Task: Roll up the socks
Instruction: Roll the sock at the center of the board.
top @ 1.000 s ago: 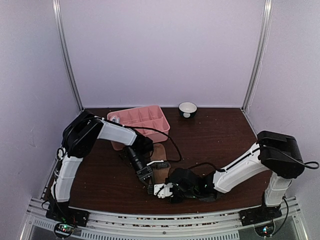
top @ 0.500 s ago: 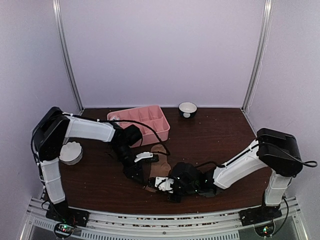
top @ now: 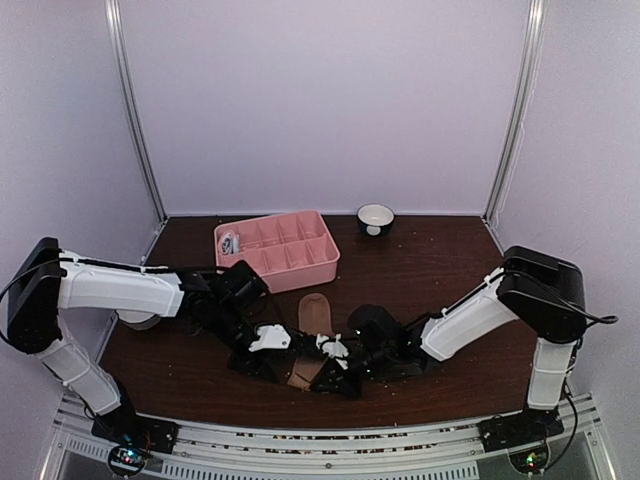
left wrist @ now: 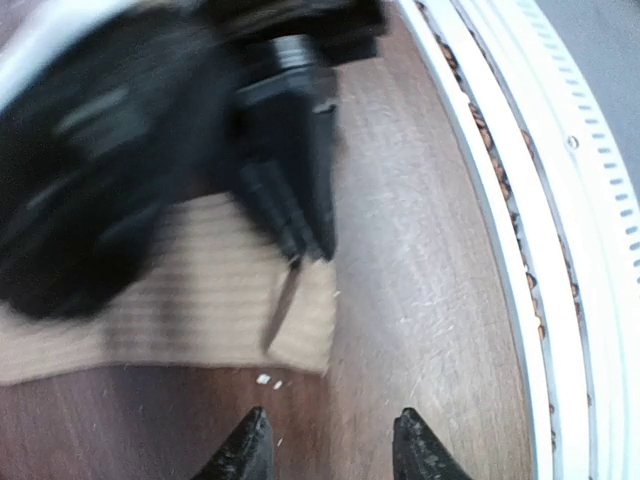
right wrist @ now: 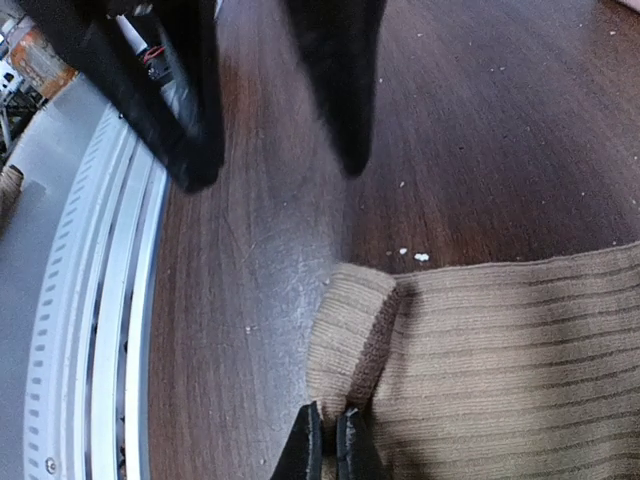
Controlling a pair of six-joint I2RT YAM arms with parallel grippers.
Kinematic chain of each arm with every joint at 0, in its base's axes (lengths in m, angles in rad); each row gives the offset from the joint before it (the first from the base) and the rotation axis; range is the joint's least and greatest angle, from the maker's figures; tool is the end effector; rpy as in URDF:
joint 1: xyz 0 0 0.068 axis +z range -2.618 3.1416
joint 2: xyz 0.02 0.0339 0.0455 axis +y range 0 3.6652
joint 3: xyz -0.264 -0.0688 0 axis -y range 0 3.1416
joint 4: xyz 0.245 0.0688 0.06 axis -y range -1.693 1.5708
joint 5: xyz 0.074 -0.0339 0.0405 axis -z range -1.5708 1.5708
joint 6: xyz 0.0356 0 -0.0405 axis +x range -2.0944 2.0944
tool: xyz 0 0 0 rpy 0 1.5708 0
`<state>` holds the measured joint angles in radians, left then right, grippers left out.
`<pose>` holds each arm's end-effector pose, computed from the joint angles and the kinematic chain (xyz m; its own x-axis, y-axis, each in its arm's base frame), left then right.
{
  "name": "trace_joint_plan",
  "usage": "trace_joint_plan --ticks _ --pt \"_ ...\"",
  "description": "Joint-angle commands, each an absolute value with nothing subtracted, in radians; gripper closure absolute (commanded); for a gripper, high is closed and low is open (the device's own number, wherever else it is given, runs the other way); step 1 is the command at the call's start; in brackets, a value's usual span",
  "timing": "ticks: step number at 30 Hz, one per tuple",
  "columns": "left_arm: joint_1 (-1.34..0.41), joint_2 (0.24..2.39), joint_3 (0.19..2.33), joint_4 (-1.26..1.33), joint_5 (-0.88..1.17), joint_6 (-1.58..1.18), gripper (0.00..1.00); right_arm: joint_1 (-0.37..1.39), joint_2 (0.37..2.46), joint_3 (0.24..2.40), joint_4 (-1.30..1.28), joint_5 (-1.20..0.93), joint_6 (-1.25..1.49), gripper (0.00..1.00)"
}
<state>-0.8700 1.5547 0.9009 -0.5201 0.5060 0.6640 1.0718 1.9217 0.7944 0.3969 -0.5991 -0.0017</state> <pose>0.1721 -0.2308 0.1791 0.0181 0.8145 -0.5799 0.9881 -0.1030 -0.1138 0.1485 0.3144 0.0969 -0.3177 -0.5859 -0.7455 -0.9267 0.0254 0.3749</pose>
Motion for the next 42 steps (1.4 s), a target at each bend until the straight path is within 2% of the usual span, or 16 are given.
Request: trace_joint_plan --ticks 1,12,22,26,27,28,29,30,33,37,42 --pt "-0.959 1.582 0.875 -0.396 0.394 0.733 0.59 1.059 2.064 0.739 0.102 -0.65 0.11 1.0" --pt "-1.008 1.76 0.989 -0.381 0.271 0.701 0.63 1.031 2.075 0.703 0.182 -0.69 0.191 1.0" --pt "-1.025 1.786 1.009 -0.394 0.234 0.692 0.71 1.011 2.082 0.692 0.208 -0.705 0.218 1.0" --pt "-1.025 1.725 0.993 -0.421 0.257 0.695 0.58 1.008 2.092 0.693 0.205 -0.709 0.219 1.0" --pt "-1.025 1.7 0.992 -0.441 0.269 0.7 0.45 1.007 2.094 0.692 0.203 -0.709 0.218 1.0" --pt "-1.025 1.681 0.989 -0.455 0.283 0.706 0.17 1.005 2.096 0.693 0.199 -0.706 0.218 1.0" --pt "-1.025 1.663 0.985 -0.469 0.305 0.714 0.04 1.005 2.097 0.694 0.196 -0.706 0.218 1.0" --pt "-1.026 1.647 0.982 -0.481 0.331 0.719 0.02 1.004 2.099 0.696 0.189 -0.704 0.216 1.0" --pt "-1.036 1.642 0.986 -0.487 0.358 0.719 0.05 1.001 2.104 0.698 0.182 -0.703 0.217 1.0" --pt "-1.056 1.701 1.009 -0.464 0.335 0.717 0.23 1.001 2.114 0.709 0.177 -0.705 0.222 1.0" --pt "-1.06 1.75 1.013 -0.437 0.294 0.705 0.36 0.998 2.115 0.712 0.166 -0.707 0.22 1.0"
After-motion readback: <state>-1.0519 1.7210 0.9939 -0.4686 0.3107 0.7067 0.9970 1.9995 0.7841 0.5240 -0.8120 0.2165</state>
